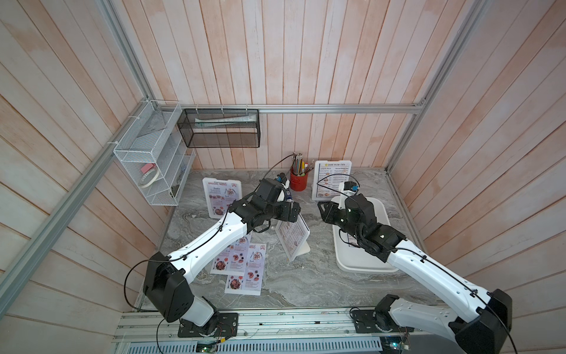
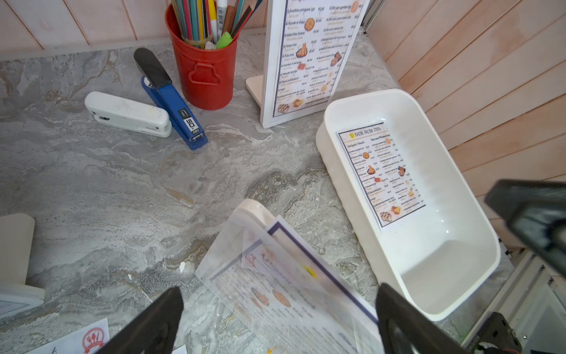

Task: Replace the menus in the menu holders
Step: Insert the menu into the menu holder.

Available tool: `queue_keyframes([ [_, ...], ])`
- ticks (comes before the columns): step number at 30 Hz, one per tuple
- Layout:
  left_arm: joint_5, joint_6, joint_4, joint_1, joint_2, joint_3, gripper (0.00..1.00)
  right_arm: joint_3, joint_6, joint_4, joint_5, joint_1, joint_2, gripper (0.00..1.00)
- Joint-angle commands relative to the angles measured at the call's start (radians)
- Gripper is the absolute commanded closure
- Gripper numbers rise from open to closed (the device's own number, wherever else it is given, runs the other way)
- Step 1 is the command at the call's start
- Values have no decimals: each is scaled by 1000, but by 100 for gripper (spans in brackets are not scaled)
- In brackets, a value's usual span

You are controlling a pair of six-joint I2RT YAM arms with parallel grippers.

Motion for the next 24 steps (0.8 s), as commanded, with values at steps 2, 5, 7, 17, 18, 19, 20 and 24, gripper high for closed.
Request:
queue_keyframes([
  [2,-20,-27,11,17,-73,-3,0,78,-21,-66,-13,2,67,77],
  [5,-35,-56,-4,47,-117,-70,0,168,-25,-177,41,20,143,85],
  [7,-38,-83,-2,70,-149,-131,0,230,-34,-243,60,32,201,89],
  [17,-42,-209,36,189,-307,-436,0,403,-45,-355,75,119,385,94],
  [18,-37,-214,37,194,-314,-450,0,413,-44,-355,72,122,395,94],
  [19,-37,-215,38,198,-318,-460,0,420,-44,-357,71,123,402,94],
  [20,-36,-216,39,199,-320,-465,0,427,-44,-355,70,125,408,94],
  [24,-31,-217,42,203,-333,-465,0,446,-44,-364,72,139,419,95],
])
